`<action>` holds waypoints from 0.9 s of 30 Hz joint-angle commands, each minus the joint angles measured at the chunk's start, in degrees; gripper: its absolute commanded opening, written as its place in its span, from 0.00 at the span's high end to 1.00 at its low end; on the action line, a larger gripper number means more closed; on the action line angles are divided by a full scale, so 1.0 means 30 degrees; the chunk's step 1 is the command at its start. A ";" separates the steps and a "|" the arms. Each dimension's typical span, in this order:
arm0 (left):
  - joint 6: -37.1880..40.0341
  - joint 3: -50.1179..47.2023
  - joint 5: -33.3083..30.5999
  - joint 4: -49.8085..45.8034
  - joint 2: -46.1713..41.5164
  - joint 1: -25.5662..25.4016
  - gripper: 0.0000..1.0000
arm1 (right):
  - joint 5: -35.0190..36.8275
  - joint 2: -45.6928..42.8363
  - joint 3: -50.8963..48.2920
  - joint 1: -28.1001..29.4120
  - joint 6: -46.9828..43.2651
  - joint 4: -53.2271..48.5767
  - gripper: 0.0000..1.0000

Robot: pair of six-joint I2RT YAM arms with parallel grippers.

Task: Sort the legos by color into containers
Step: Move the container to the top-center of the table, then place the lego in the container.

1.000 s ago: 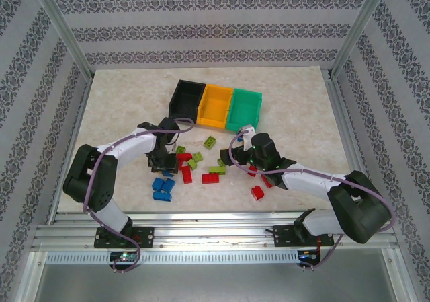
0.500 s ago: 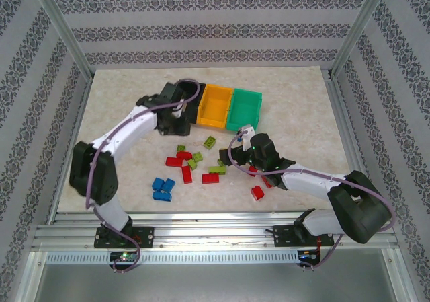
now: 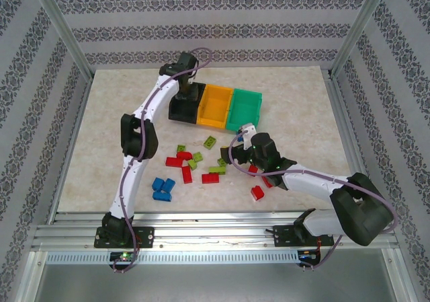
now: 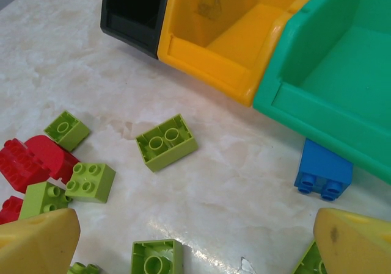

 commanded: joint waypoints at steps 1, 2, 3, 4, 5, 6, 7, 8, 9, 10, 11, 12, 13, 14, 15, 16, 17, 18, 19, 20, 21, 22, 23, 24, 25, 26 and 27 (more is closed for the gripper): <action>0.0757 -0.0191 -0.0685 -0.2778 -0.0322 0.0172 0.72 | 0.0475 -0.0501 0.0099 0.0149 -0.0263 -0.0042 0.02; 0.0702 -0.1159 -0.0628 -0.2502 -0.0756 0.0170 0.72 | 0.0448 -0.0508 0.0099 0.0174 -0.0248 -0.0036 0.02; 0.0644 -0.2220 -0.0507 -0.2108 -0.1317 0.0159 0.72 | 0.0427 -0.0509 0.0114 0.0169 -0.0219 -0.0023 0.02; 0.0564 -0.3287 -0.0373 -0.1579 -0.1884 0.0135 0.72 | 0.0395 -0.0512 0.0104 0.0160 -0.0191 0.0007 0.02; 0.0541 -0.4827 -0.0200 -0.0911 -0.2598 0.0091 0.72 | 0.0338 -0.0468 0.0101 0.0170 -0.0146 0.0003 0.02; 0.0437 -0.6188 -0.0218 -0.0302 -0.3447 0.0025 0.72 | 0.0322 -0.0479 0.0118 0.0174 -0.0135 0.0013 0.02; 0.0345 -0.7498 -0.0314 0.0307 -0.4195 -0.0002 0.72 | 0.0286 -0.0428 0.0126 0.0174 -0.0102 0.0035 0.02; 0.0201 -0.8808 -0.0434 0.1042 -0.5081 -0.0044 0.72 | 0.0242 -0.0399 0.0129 0.0176 -0.0076 0.0046 0.02; 0.0054 -1.0312 -0.0476 0.1901 -0.5971 -0.0080 0.71 | 0.0221 -0.0366 0.0157 0.0155 -0.0072 0.0049 0.02; -0.0070 -1.1732 -0.0511 0.2522 -0.6668 -0.0064 0.71 | 0.0220 -0.0358 0.0165 0.0199 -0.0052 0.0050 0.02; -0.0225 -1.2881 -0.0654 0.3036 -0.7390 -0.0078 0.71 | 0.0220 -0.0321 0.0180 0.0205 -0.0043 0.0055 0.02; -0.0325 -1.3841 -0.0868 0.3431 -0.8053 -0.0065 0.71 | 0.0220 -0.0319 0.0158 0.0202 -0.0043 0.0061 0.02; -0.0387 -1.4608 -0.1082 0.3683 -0.8514 -0.0072 0.71 | 0.0220 -0.0309 0.0171 0.0204 -0.0043 0.0054 0.02; -0.0420 -1.5254 -0.1325 0.3943 -0.8977 -0.0055 0.71 | 0.0213 -0.0303 0.0173 0.0183 -0.0045 0.0070 0.02; -0.0472 -1.5744 -0.1489 0.4117 -0.9302 -0.0038 0.69 | 0.0202 -0.0274 0.0158 0.0197 -0.0040 0.0099 0.02; -0.0522 -1.6049 -0.1548 0.4194 -0.9488 -0.0041 0.67 | 0.0195 -0.0247 0.0158 0.0205 0.0000 0.0084 0.02; -0.0578 -1.6252 -0.1536 0.4231 -0.9611 -0.0007 0.63 | 0.0199 -0.0201 0.0193 0.0204 -0.0014 0.0123 0.02; -0.0609 -1.6260 -0.1506 0.4218 -0.9658 -0.0017 0.60 | 0.0170 -0.0159 0.0210 0.0216 -0.0014 0.0131 0.02; -0.0593 -1.6238 -0.1505 0.4138 -0.9665 -0.0019 0.57 | 0.0189 -0.0128 0.0227 0.0234 -0.0014 0.0123 0.02; -0.0563 -1.6201 -0.1478 0.4157 -0.9712 -0.0012 0.55 | 0.0136 -0.0073 0.0231 0.0220 -0.0014 0.0138 0.02; -0.0536 -1.6107 -0.1434 0.4133 -0.9746 -0.0019 0.52 | 0.0140 -0.0018 0.0258 0.0231 -0.0014 0.0138 0.02; -0.0508 -1.5988 -0.1377 0.4103 -0.9801 -0.0031 0.48 | 0.0133 0.0013 0.0246 0.0262 -0.0021 0.0138 0.02; -0.0495 -1.5887 -0.1251 0.4101 -0.9966 -0.0050 0.47 | 0.0133 0.0037 0.0271 0.0262 -0.0014 0.0138 0.01; -0.0477 -1.5871 -0.1022 0.4194 -1.0233 -0.0041 0.46 | 0.0162 0.0077 0.0282 0.0264 -0.0037 0.0138 0.02; -0.0477 -1.5921 -0.0812 0.4345 -1.0539 -0.0047 0.44 | 0.0213 0.0095 0.0275 0.0259 -0.0043 0.0123 0.02; -0.0506 -1.6095 -0.0502 0.4664 -1.0954 -0.0049 0.41 | 0.0191 0.0131 0.0304 0.0262 -0.0043 0.0132 0.02; -0.0556 -1.6322 -0.0182 0.5012 -1.1416 -0.0048 0.37 | 0.0216 0.0136 0.0304 0.0260 -0.0043 0.0136 0.02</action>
